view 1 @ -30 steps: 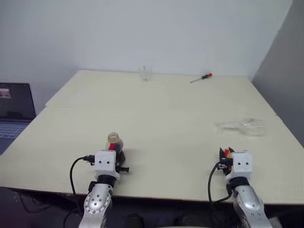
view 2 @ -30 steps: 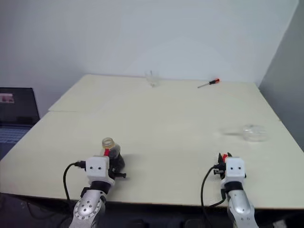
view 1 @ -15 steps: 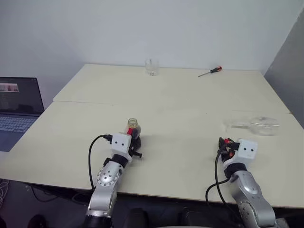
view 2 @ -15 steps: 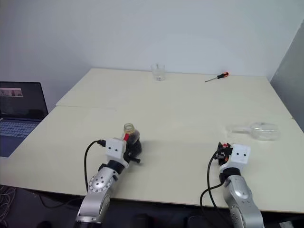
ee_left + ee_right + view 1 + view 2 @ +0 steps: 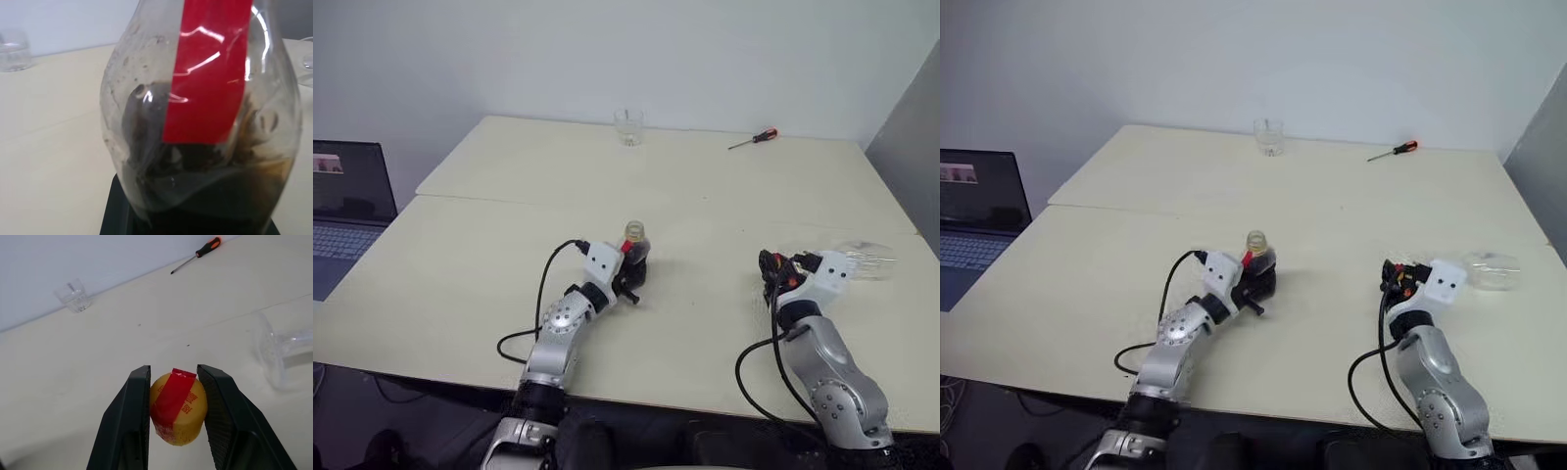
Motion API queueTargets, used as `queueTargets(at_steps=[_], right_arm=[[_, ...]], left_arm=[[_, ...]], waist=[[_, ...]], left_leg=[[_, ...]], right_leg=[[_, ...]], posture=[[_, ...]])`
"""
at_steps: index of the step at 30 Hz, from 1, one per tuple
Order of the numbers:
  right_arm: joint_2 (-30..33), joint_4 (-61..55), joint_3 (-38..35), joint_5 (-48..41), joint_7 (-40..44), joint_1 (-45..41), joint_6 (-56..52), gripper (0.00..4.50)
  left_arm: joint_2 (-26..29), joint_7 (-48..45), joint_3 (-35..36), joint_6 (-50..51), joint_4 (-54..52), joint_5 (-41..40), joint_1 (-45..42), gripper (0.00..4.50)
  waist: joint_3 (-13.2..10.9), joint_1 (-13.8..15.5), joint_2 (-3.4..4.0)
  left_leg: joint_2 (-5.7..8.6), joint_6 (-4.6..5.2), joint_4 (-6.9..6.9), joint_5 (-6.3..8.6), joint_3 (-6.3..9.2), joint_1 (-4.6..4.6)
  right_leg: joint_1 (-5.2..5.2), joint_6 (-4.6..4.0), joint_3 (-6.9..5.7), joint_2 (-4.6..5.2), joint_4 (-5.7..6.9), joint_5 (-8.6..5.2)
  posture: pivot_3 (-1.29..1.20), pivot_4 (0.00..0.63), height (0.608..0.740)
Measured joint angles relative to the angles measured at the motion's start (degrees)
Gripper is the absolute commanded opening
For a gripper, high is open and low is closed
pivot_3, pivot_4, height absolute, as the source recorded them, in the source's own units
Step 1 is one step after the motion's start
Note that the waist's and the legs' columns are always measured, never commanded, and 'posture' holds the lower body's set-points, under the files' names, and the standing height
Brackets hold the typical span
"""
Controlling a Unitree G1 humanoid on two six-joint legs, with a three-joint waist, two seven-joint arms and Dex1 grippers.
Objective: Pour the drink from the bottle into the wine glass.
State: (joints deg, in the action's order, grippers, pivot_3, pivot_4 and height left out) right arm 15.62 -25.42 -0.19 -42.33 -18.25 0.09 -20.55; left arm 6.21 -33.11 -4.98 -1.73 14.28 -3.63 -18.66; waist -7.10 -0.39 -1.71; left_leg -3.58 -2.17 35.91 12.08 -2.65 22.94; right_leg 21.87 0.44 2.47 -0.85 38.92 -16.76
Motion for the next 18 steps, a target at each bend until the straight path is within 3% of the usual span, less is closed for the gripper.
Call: queueTargets(at_steps=[18], right_arm=[[3.83, -6.98, -1.07, -23.44, -10.17, -12.03, -9.30, 1.17]], left_arm=[[-2.22, -19.01, -4.62, -0.03, 18.72, -0.59, -20.37, 0.64]], waist=[[-0.92, -0.20, -0.24]], left_leg=[[0.00, 0.11, 0.08, 0.04, 0.12, 1.43]], right_leg=[[1.28, 0.22, -0.10, -0.15, -0.03, -0.04]], posture=[[0.00, 0.150, 0.740]])
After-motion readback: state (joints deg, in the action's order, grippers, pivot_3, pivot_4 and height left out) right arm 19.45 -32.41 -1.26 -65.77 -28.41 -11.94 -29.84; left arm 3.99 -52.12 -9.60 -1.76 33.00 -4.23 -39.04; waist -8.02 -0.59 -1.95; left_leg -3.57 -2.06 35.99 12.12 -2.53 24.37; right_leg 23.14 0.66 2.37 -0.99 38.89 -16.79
